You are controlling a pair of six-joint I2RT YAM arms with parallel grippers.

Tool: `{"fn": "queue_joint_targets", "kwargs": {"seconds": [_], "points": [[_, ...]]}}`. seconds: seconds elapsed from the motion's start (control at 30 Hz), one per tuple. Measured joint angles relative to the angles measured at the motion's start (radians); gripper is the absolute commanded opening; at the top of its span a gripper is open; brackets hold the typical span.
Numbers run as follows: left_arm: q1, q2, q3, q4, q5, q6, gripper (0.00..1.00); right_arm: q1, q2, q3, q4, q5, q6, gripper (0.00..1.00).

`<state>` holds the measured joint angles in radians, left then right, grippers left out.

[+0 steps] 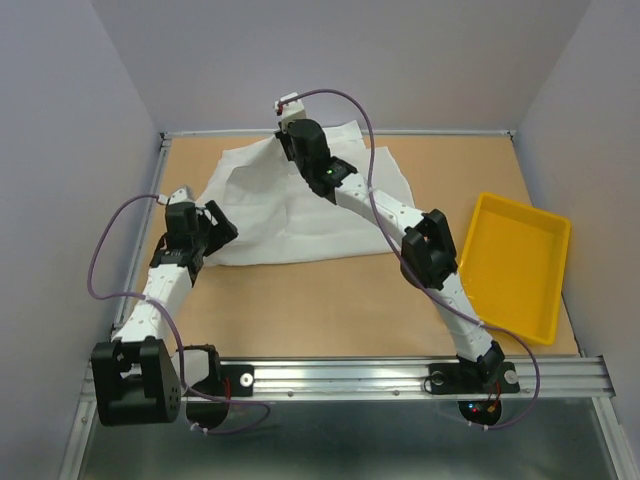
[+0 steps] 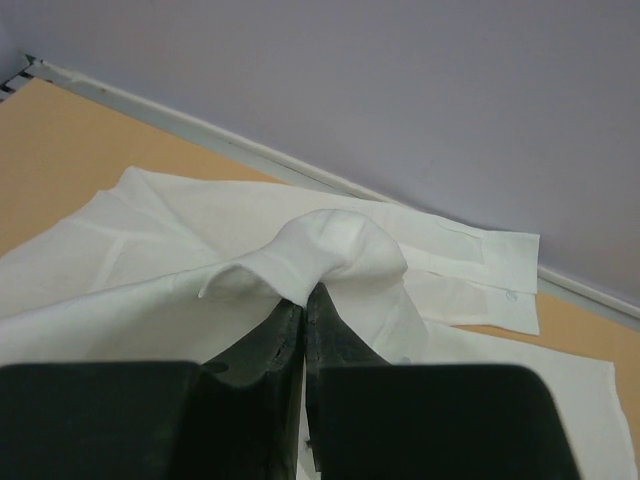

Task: Fold and stack the long sleeve shirts
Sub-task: Fold the shirt

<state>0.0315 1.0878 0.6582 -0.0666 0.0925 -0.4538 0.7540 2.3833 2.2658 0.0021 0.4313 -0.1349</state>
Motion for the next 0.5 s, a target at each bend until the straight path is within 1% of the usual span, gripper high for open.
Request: {"fn": "queue_joint_targets", "kwargs": {"seconds": [0.13, 0.2, 0.3, 0.5], "points": [[0.000, 0.074, 0.000, -0.023, -0.014, -0.016, 0.88, 0.000, 0.005, -0.003, 0.008, 0.008, -0.008, 0.06], [0.000, 0.090, 0.000, -0.036, -0.029, -0.024, 0.93, 0.000, 0.008, -0.003, 0.008, 0.010, -0.012, 0.06], [0.000, 0.109, 0.000, -0.050, -0.063, -0.031, 0.96, 0.000, 0.012, -0.007, 0.010, 0.016, -0.018, 0.06], [0.001, 0.152, 0.013, -0.065, -0.104, -0.035, 0.96, -0.003, 0.014, -0.038, 0.012, 0.019, -0.018, 0.07]]}}
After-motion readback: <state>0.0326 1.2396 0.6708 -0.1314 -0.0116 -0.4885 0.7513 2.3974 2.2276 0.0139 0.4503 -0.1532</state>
